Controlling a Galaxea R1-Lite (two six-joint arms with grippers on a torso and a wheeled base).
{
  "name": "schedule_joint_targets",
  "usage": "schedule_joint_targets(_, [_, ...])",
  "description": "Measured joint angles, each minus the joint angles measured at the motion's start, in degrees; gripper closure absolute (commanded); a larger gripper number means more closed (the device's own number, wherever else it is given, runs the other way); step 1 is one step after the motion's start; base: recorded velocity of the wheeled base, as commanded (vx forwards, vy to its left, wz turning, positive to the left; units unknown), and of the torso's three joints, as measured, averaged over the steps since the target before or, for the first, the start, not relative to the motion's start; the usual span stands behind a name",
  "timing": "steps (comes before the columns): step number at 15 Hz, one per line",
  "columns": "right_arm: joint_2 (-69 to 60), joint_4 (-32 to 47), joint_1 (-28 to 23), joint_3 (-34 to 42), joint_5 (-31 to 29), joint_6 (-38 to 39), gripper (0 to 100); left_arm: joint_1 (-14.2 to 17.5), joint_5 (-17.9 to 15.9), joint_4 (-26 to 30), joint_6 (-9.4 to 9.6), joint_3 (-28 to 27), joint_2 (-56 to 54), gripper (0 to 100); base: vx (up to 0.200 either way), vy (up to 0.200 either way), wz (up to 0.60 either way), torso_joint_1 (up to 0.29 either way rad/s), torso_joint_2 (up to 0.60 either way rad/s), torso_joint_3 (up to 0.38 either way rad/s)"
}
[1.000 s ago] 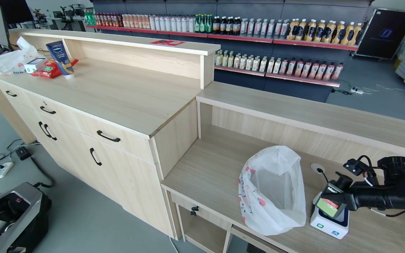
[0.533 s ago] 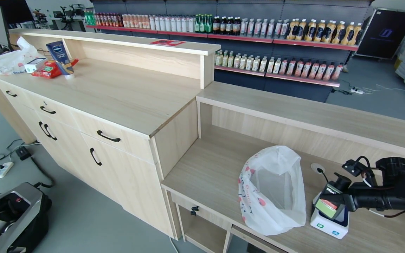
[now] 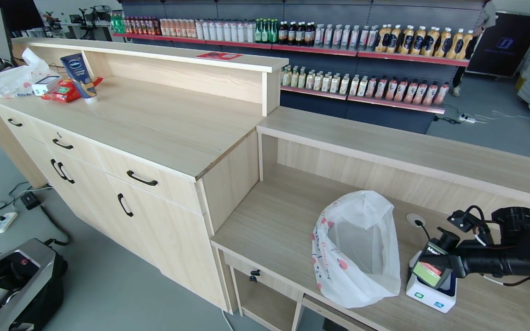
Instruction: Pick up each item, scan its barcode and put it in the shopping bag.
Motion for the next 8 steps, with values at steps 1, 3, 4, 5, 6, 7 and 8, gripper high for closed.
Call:
schedule_joint_targets(1, [0.0, 0.1, 0.0, 0.1, -0.1, 0.0, 100, 0.0, 0.0, 0.0, -0.02, 0.0, 0.0, 0, 0.000, 0.000, 0.00, 0.000, 0.00, 0.000])
schedule_joint_targets(3, [0.0, 0.0, 0.0, 0.3, -0.7, -0.1, 100, 0.0, 0.0, 0.0, -0.02, 0.0, 0.0, 0, 0.000, 0.000, 0.00, 0.000, 0.00, 0.000])
schedule_joint_targets(4, [0.0, 0.0, 0.0, 0.3, -0.9, -0.1, 100, 0.0, 0.0, 0.0, -0.02, 0.0, 0.0, 0, 0.000, 0.000, 0.00, 0.000, 0.00, 0.000])
schedule_joint_targets(5, [0.0, 0.0, 0.1, 0.2, -1.0, 0.0, 100, 0.0, 0.0, 0.0, -0.02, 0.0, 0.0, 0, 0.000, 0.000, 0.00, 0.000, 0.00, 0.000])
schedule_joint_targets(6, [0.1, 0.0, 0.1, 0.1, -1.0, 0.0, 100, 0.0, 0.0, 0.0, -0.02, 0.0, 0.0, 0, 0.000, 0.000, 0.00, 0.000, 0.00, 0.000])
schedule_joint_targets(7, [0.1, 0.0, 0.1, 0.0, -1.0, 0.0, 100, 0.0, 0.0, 0.0, 0.00, 0.0, 0.0, 0, 0.000, 0.000, 0.00, 0.000, 0.00, 0.000])
schedule_joint_targets(8, [0.2, 0.0, 0.2, -0.2, -1.0, 0.0, 100, 0.0, 0.0, 0.0, 0.00, 0.0, 0.0, 0, 0.000, 0.000, 0.00, 0.000, 0.00, 0.000])
